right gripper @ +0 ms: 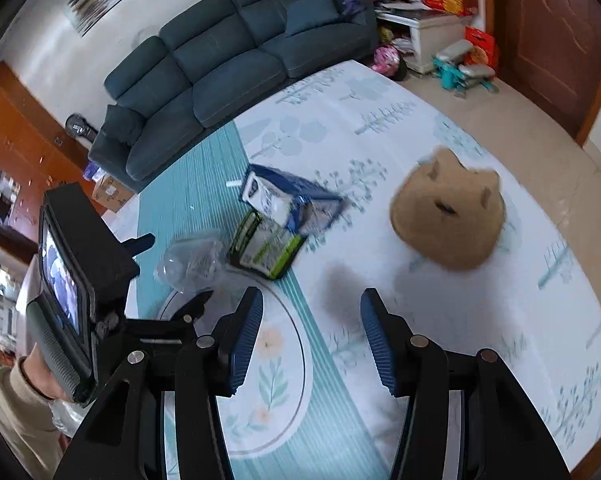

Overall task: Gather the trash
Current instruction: 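Grasp the clear plastic bottle with the left gripper while the right gripper grasps the yogurt carton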

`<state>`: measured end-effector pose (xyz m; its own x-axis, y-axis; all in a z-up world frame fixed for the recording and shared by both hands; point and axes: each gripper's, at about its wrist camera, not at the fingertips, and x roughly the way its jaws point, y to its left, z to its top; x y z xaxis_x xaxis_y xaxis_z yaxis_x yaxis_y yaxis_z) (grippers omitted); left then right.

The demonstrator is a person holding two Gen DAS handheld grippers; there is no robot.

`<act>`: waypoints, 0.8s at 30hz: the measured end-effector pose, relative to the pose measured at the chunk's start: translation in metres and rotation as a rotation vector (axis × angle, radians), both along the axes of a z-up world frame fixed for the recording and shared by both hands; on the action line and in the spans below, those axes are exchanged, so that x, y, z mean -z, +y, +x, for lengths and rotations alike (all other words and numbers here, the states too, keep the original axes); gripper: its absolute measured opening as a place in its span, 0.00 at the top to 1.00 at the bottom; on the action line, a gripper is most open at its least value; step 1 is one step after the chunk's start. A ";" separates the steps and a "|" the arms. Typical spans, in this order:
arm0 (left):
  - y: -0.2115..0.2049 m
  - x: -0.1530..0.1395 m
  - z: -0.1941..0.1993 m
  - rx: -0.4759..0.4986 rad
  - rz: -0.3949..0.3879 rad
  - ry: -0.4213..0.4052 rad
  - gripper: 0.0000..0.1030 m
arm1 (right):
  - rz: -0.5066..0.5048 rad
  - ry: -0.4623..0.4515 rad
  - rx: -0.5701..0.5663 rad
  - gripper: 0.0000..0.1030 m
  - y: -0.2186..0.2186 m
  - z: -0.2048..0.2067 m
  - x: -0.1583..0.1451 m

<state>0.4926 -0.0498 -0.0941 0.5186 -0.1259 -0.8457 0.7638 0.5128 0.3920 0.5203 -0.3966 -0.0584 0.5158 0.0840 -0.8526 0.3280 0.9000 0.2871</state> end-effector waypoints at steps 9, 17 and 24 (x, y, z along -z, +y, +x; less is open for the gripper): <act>-0.005 0.002 0.031 -0.013 -0.079 0.151 0.63 | -0.217 -0.019 -0.145 0.50 0.013 0.072 0.003; 0.017 -0.013 0.068 -0.156 -0.250 0.318 0.64 | -0.322 0.024 -0.268 0.50 0.032 0.114 0.029; 0.029 -0.018 0.079 -0.209 -0.285 0.360 0.64 | -0.487 0.102 -0.362 0.50 0.055 0.131 0.059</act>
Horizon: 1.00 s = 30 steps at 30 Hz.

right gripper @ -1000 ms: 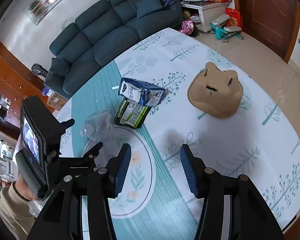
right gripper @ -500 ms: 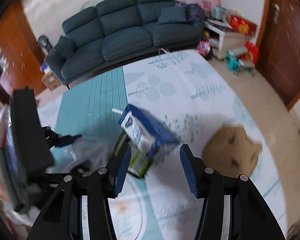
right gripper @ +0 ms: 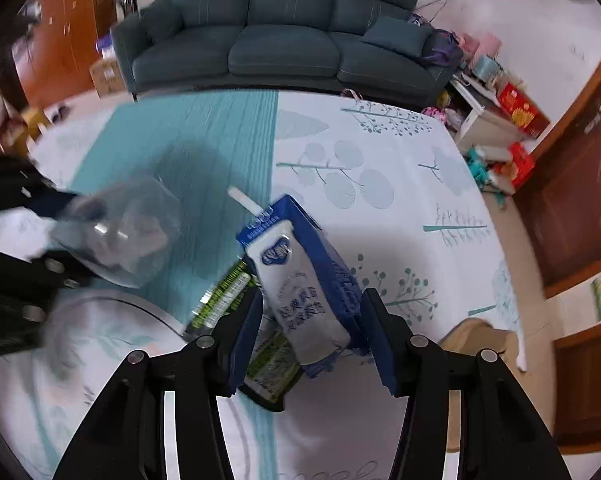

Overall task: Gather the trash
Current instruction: 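Grasp the clear plastic bottle with the left gripper while the right gripper grasps the yogurt carton, then carry the plastic bottle and yogurt carton over the black trash bin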

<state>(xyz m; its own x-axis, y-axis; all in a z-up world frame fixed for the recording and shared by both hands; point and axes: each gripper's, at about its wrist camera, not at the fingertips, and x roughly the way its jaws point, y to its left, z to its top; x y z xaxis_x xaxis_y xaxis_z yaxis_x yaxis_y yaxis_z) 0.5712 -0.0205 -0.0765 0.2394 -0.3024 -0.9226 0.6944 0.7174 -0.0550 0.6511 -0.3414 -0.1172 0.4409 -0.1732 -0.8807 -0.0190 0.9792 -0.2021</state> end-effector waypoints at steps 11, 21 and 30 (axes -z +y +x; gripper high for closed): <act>0.014 -0.010 -0.047 -0.046 0.038 0.059 0.64 | 0.006 -0.016 0.019 0.67 -0.008 -0.040 -0.011; 0.033 -0.036 -0.148 -0.027 -0.028 0.199 0.64 | 0.360 -0.229 0.212 0.68 -0.045 -0.220 -0.070; 0.007 -0.064 -0.271 0.085 -0.089 0.294 0.64 | 0.447 -0.276 0.382 0.68 -0.054 -0.422 -0.073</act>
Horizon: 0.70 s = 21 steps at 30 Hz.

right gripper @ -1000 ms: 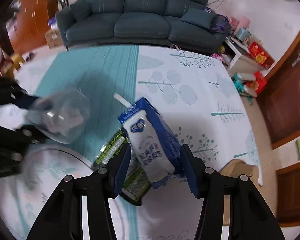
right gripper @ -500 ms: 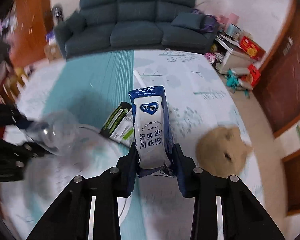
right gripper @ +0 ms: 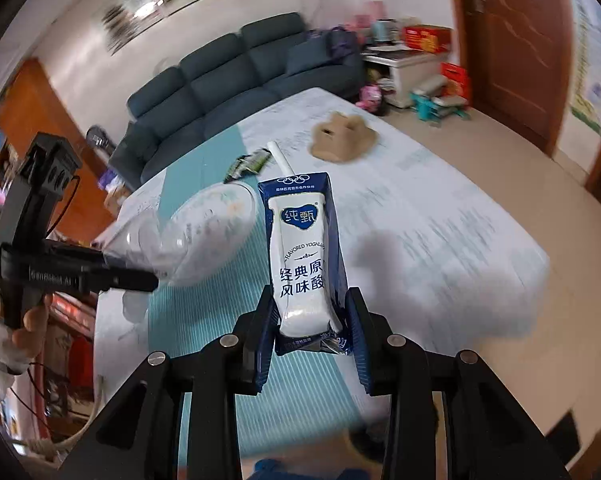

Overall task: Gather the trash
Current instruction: 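Carry the plastic bottle and yogurt carton over the black trash bin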

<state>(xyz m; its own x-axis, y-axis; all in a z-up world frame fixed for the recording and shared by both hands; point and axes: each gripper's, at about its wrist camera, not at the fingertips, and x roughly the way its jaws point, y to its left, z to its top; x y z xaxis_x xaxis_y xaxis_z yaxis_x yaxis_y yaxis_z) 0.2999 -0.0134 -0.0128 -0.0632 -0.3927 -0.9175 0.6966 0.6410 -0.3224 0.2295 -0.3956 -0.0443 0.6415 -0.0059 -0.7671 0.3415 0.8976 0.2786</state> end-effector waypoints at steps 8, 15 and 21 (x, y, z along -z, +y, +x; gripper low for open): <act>-0.036 -0.020 -0.103 0.113 -0.050 -0.006 0.64 | 0.036 -0.064 0.151 0.68 0.002 -0.144 -0.004; -0.075 -0.004 -0.190 0.193 -0.039 0.039 0.64 | 0.145 -0.036 0.261 0.68 0.008 -0.229 0.029; -0.105 0.047 -0.253 0.256 0.056 -0.006 0.64 | 0.222 0.010 0.347 0.68 0.009 -0.270 0.079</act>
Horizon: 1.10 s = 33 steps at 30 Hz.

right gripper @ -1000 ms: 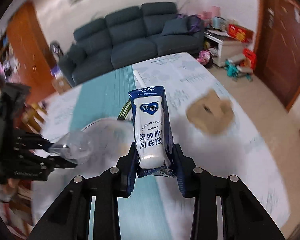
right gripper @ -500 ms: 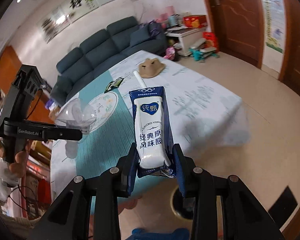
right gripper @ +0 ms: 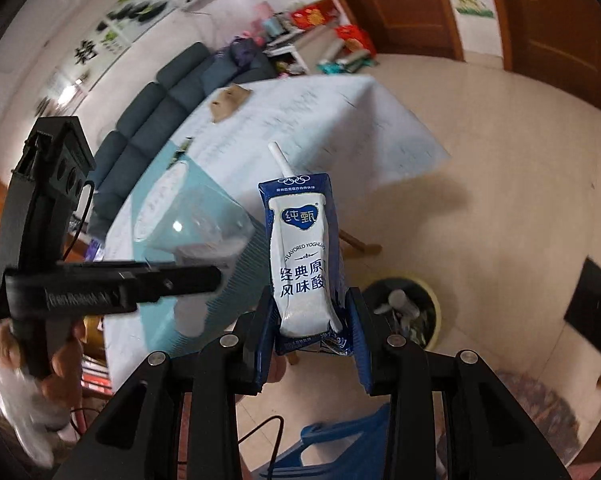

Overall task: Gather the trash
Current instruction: 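Carry the plastic bottle and yogurt carton over the black trash bin, then open the left gripper to drop the bottle while the right gripper releases the carton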

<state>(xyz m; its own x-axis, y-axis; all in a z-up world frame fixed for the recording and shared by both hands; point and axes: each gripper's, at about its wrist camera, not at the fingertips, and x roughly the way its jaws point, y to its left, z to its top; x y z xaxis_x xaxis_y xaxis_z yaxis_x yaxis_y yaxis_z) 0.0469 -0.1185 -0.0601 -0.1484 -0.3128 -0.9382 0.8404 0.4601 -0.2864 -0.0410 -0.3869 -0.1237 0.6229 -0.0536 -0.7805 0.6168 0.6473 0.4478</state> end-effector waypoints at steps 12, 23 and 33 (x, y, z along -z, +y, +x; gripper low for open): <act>-0.053 0.160 -0.049 -0.017 0.286 0.030 0.64 | 0.139 0.253 0.189 0.68 -0.036 -0.008 0.140; -0.078 0.284 -0.034 -0.013 0.427 -0.006 0.64 | 0.253 0.434 0.204 0.67 -0.078 0.038 0.278; -0.077 0.324 0.009 -0.095 0.460 0.020 0.64 | 0.342 0.393 0.201 0.67 -0.087 0.053 0.330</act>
<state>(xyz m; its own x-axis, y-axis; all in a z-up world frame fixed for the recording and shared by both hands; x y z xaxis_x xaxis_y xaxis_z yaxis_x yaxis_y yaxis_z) 0.0556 -0.1959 -0.3836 -0.1589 0.1218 -0.9797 0.7848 0.6177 -0.0505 0.0118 -0.4743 -0.4541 0.2851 0.1558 -0.9457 0.8761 0.3578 0.3231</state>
